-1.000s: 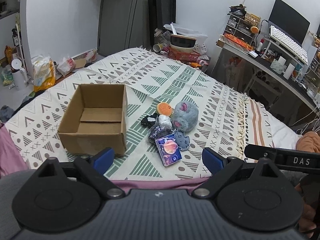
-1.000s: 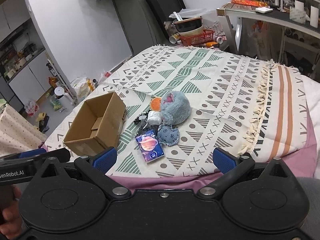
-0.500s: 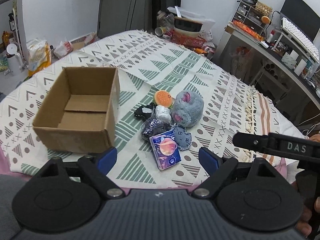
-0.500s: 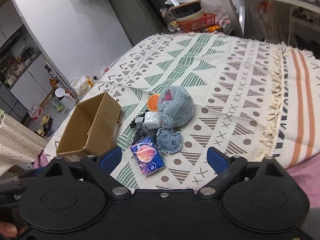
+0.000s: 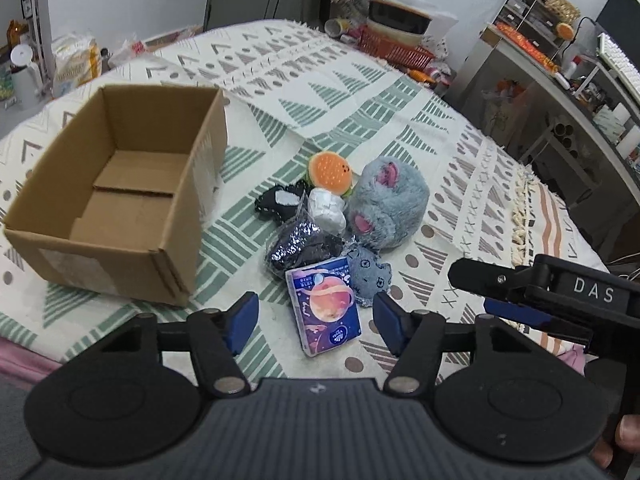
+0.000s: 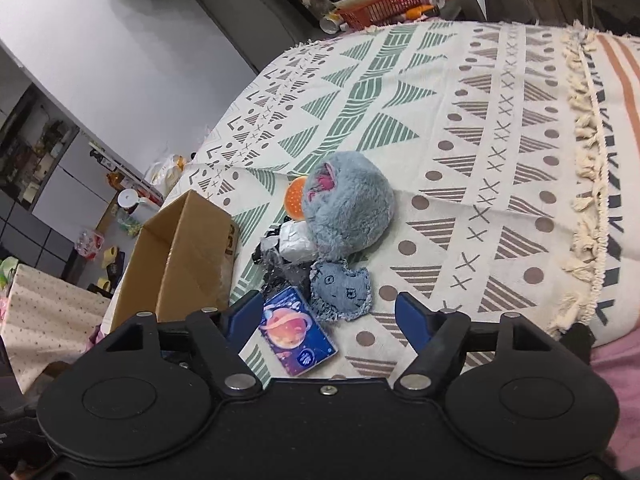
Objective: Organize soft objects
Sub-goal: 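Grasp the purple tissue pack with the left tool while the right tool grasps the denim cat plush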
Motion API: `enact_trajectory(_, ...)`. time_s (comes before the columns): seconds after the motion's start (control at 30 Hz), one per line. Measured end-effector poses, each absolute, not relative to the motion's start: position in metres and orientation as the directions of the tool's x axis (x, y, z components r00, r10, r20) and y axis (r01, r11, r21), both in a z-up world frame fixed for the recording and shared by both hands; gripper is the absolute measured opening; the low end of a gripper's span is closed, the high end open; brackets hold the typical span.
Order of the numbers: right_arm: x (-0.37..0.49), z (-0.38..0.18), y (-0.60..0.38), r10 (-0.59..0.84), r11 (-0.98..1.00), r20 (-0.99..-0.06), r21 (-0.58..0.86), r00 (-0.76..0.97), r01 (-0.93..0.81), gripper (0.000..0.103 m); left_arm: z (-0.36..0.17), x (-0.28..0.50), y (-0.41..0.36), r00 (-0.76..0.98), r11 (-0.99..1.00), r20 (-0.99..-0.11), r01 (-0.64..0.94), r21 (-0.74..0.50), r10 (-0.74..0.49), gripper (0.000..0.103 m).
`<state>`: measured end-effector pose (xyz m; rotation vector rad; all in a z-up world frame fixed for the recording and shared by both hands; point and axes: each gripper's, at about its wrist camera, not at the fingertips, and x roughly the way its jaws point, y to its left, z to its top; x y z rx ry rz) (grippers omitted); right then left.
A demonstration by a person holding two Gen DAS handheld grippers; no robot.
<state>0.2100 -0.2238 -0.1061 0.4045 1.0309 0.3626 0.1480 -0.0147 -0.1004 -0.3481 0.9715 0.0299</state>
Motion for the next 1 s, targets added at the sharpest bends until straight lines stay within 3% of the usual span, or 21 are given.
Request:
enact_trajectory(0.67,0.264,-0.177,-0.209,0.497,0.855,-0.805,0.518,0.323,-0.025,0.066,-0.171,0.195,-0.021,0.467,0.911,-0.868,-0.261,-0.318,-0.169,0.062)
enact_trajectory(0.73,0.268,-0.182,-0.207,0.497,0.855,-0.807,0.519,0.319,-0.020,0.066,-0.175,0.196,-0.021,0.466,0.905,-0.866,-0.266,-0.331,-0.179,0.048)
enact_trajectory(1.0,0.276,-0.190,-0.194,0.483,0.869,-0.817,0.491,0.315,-0.061,0.066,-0.173,0.199,-0.021,0.468,0.897,-0.861,-0.264,-0.354,-0.202,0.037)
